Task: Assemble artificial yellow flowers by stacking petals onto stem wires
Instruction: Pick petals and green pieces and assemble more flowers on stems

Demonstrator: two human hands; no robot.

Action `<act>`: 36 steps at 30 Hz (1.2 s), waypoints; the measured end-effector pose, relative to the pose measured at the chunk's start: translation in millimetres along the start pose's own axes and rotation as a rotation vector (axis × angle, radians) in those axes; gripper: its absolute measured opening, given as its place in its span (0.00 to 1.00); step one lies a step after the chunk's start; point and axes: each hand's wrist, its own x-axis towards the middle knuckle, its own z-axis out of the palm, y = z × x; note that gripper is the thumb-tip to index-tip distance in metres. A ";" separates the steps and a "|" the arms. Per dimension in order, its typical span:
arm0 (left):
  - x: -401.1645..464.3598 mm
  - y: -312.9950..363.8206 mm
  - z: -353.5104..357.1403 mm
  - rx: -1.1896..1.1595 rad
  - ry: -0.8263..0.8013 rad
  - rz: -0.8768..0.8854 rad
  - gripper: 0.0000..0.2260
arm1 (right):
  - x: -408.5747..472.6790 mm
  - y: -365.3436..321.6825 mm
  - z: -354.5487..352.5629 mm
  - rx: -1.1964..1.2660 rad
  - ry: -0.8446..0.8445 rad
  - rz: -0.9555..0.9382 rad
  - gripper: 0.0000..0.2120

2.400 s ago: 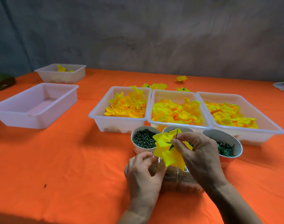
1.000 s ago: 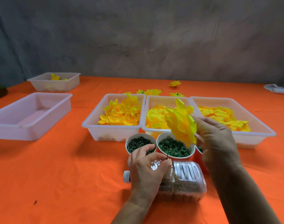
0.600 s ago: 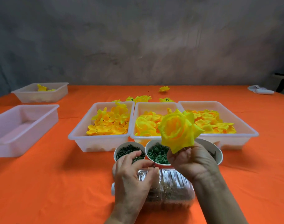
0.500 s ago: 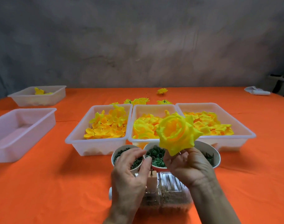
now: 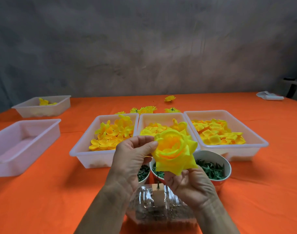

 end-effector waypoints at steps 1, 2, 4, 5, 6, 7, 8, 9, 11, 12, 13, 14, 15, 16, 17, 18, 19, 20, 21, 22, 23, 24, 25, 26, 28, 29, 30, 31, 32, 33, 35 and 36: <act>1.2 2.4 -0.7 0.023 0.000 0.031 0.05 | -0.3 -2.2 -0.7 -0.033 -0.011 0.018 0.36; 1.7 5.2 -0.9 0.042 -0.001 0.062 0.05 | 0.7 -3.9 -1.7 -0.055 -0.025 0.030 0.37; 2.2 8.1 0.7 0.062 -0.004 0.132 0.04 | 1.9 -6.4 0.8 -0.048 -0.049 0.032 0.39; 1.5 7.8 2.0 0.063 0.002 0.161 0.03 | 2.6 -7.3 2.5 -0.023 -0.065 0.018 0.39; 0.2 7.1 3.9 0.060 0.019 0.182 0.02 | 3.9 -7.8 4.0 -0.006 -0.083 -0.003 0.37; -1.5 5.7 5.8 0.060 0.045 0.192 0.05 | 4.9 -8.3 5.6 0.008 -0.100 -0.019 0.34; -2.8 3.3 7.2 0.057 0.067 0.190 0.09 | 5.6 -8.5 7.6 0.019 -0.111 -0.029 0.32; -4.3 1.9 8.3 0.042 0.077 0.168 0.14 | 6.4 -8.4 8.7 0.021 -0.116 -0.030 0.32; -5.9 2.2 9.5 0.016 0.024 0.081 0.19 | 9.4 -8.1 8.0 0.020 -0.125 -0.043 0.35; -6.6 2.9 9.9 0.013 -0.032 0.032 0.19 | 10.4 -7.6 8.2 0.007 -0.137 -0.060 0.37; -7.2 4.0 10.1 0.002 -0.080 -0.004 0.19 | 10.1 -7.3 9.7 -0.016 -0.144 -0.077 0.38; -6.8 5.3 9.8 -0.023 -0.102 -0.026 0.18 | 11.3 -7.1 9.9 -0.056 -0.148 -0.095 0.37; -5.5 6.9 8.8 -0.056 -0.097 -0.036 0.16 | 11.6 -6.6 10.5 -0.101 -0.144 -0.107 0.35; -3.4 8.5 7.4 -0.084 -0.076 -0.036 0.14 | 12.3 -5.7 10.5 -0.144 -0.141 -0.121 0.33; -1.3 10.4 5.6 -0.096 -0.052 -0.027 0.11 | 12.1 -5.2 10.8 -0.180 -0.131 -0.123 0.32; 1.2 12.9 4.4 -0.090 -0.033 -0.010 0.08 | 13.6 -5.5 8.7 -0.202 -0.115 -0.118 0.30; 2.8 15.6 3.9 -0.079 -0.018 0.011 0.05 | 14.7 -5.8 6.9 -0.214 -0.091 -0.108 0.26; 4.6 17.1 4.2 -0.073 -0.007 0.036 0.05 | 15.8 -5.8 6.3 -0.214 -0.078 -0.103 0.23; 5.6 18.2 4.8 -0.077 0.003 0.057 0.06 | 16.2 -5.5 7.2 -0.206 -0.077 -0.103 0.23; 5.8 18.9 5.8 -0.088 0.013 0.070 0.06 | 18.1 -5.5 7.5 -0.198 -0.091 -0.110 0.25; 5.2 19.0 6.6 -0.104 0.020 0.071 0.05 | 19.3 -5.7 8.7 -0.192 -0.102 -0.120 0.29; 4.6 18.2 7.4 -0.124 0.023 0.059 0.04 | 21.3 -6.5 9.8 -0.186 -0.116 -0.140 0.32; 3.7 16.9 7.8 -0.145 0.021 0.035 0.03 | 23.1 -8.0 10.8 -0.181 -0.118 -0.153 0.33; 2.3 15.6 7.4 -0.159 0.020 0.004 0.02 | 24.7 -8.7 12.0 -0.161 -0.126 -0.163 0.33; 1.4 12.5 4.4 -0.137 0.016 -0.043 0.04 | 27.5 -11.1 10.7 -0.137 -0.145 -0.159 0.31; 1.2 11.9 2.6 -0.112 0.008 -0.058 0.04 | 27.2 -11.8 10.6 -0.166 -0.145 -0.153 0.24; 1.2 11.9 1.3 -0.089 -0.005 -0.069 0.03 | 27.3 -12.9 8.7 -0.198 -0.141 -0.156 0.15; 1.3 12.3 0.3 -0.076 -0.018 -0.079 0.02 | 25.4 -12.2 9.4 -0.227 -0.130 -0.164 0.08; 2.3 12.9 -0.3 -0.072 -0.019 -0.086 0.02 | 27.5 -11.9 5.7 -0.240 -0.129 -0.183 0.09; 3.5 14.0 -0.8 -0.068 -0.010 -0.086 0.03 | 28.1 -11.2 4.1 -0.259 -0.133 -0.182 0.10; 6.4 15.9 -0.1 -0.048 0.017 -0.056 0.05 | 26.4 -8.7 5.4 -0.285 -0.116 -0.180 0.07; 7.6 15.9 0.7 -0.036 0.028 -0.030 0.06 | 26.6 -8.2 4.9 -0.289 -0.121 -0.179 0.08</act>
